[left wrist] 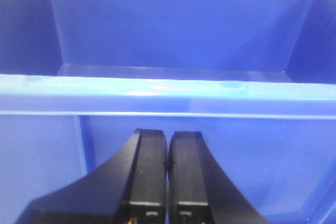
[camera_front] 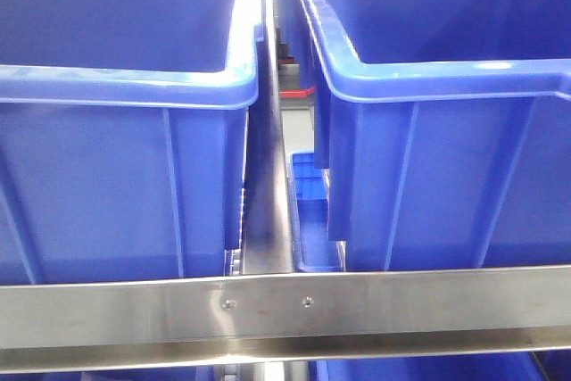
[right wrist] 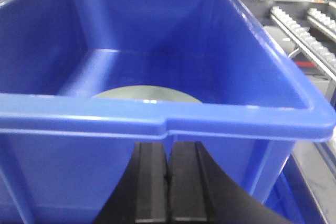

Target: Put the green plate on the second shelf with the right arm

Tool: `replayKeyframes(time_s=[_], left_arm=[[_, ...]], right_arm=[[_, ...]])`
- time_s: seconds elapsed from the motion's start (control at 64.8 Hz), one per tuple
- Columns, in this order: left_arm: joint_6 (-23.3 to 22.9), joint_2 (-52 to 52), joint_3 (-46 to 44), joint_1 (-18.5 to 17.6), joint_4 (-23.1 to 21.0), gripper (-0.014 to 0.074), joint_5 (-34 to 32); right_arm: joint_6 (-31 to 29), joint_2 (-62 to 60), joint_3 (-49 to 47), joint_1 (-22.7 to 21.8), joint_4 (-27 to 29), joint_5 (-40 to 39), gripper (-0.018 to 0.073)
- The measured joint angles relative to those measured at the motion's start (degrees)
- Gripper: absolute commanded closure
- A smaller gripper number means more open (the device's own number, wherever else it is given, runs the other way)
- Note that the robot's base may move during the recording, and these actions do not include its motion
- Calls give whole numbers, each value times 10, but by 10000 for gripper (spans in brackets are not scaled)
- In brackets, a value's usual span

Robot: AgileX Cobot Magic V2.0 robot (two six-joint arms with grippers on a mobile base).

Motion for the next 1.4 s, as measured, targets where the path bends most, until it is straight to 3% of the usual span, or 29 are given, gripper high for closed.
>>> replayKeyframes(time_s=[0.139, 0.417, 1.405], left_arm=[[0, 0, 0, 0, 0, 466, 0], [0, 0, 0, 0, 0, 466, 0], [0, 0, 0, 0, 0, 466, 0]], right_arm=[[16, 0, 0, 0, -4, 1, 500], [87, 0, 0, 0, -66, -4, 500], [93, 0, 0, 0, -75, -48, 500]])
